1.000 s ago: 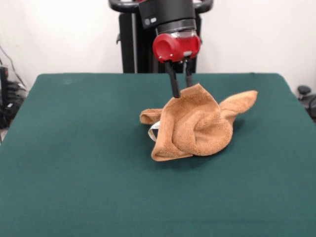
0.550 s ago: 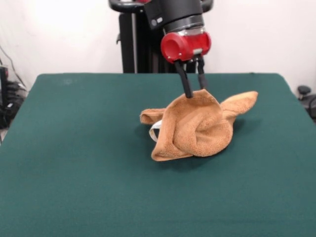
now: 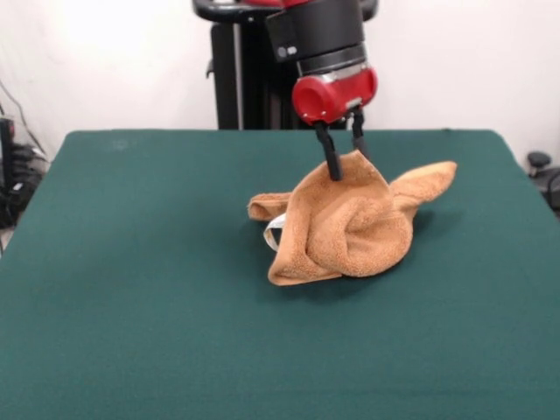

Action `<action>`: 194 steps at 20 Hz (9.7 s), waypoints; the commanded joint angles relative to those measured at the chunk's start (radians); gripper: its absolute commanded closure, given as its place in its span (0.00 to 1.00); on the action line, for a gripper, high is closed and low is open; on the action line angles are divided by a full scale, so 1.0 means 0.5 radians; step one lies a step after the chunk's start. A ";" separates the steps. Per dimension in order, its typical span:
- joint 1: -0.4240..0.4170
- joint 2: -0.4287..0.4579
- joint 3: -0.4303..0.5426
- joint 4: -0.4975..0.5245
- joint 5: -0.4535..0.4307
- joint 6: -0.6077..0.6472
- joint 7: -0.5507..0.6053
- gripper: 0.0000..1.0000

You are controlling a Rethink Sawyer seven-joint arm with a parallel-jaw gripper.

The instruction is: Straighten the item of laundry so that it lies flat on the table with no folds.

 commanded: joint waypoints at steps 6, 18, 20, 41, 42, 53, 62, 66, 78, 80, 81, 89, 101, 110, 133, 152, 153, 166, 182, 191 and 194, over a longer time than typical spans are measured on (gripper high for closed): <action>0.075 0.020 0.139 0.003 0.103 0.539 -0.380 0.00; -0.024 0.026 0.284 0.057 0.075 0.297 -0.235 0.00; -0.028 0.027 0.295 0.059 0.072 0.290 -0.217 0.00; 0.009 0.038 0.245 0.033 0.097 0.514 -0.264 1.00; 0.012 0.039 0.244 0.030 0.105 0.529 -0.271 1.00; -0.005 -0.014 0.283 0.066 0.146 0.464 -0.215 1.00; -0.351 -0.422 0.695 0.275 0.605 0.608 -0.401 1.00; -0.367 -0.540 0.733 0.263 0.629 0.607 -0.356 1.00; -0.595 -0.867 1.099 0.231 0.924 0.549 -0.226 1.00; -0.623 -0.913 1.126 0.219 0.957 0.576 -0.232 1.00; -0.643 -0.934 1.147 0.215 0.973 0.583 -0.238 1.00; -1.019 -1.159 1.532 0.176 1.169 0.505 -0.272 1.00; -0.977 -1.348 1.561 0.035 1.131 0.248 0.078 1.00; -0.713 -1.416 1.179 -0.044 1.025 0.154 0.271 1.00; -0.035 -1.008 0.171 -0.234 0.348 -0.051 0.380 1.00; 0.553 -0.696 -0.669 -0.470 0.147 -0.388 0.386 1.00; 0.543 -0.690 -0.665 -0.459 0.157 -0.383 0.354 1.00; 0.443 -0.549 -0.493 -0.204 0.150 -0.348 0.141 1.00; 0.459 -0.517 -0.483 -0.055 0.098 -0.236 0.036 1.00; 0.319 -0.459 -0.344 0.036 0.088 -0.049 -0.240 1.00; 0.132 -0.402 -0.127 0.133 0.182 0.099 -0.485 1.00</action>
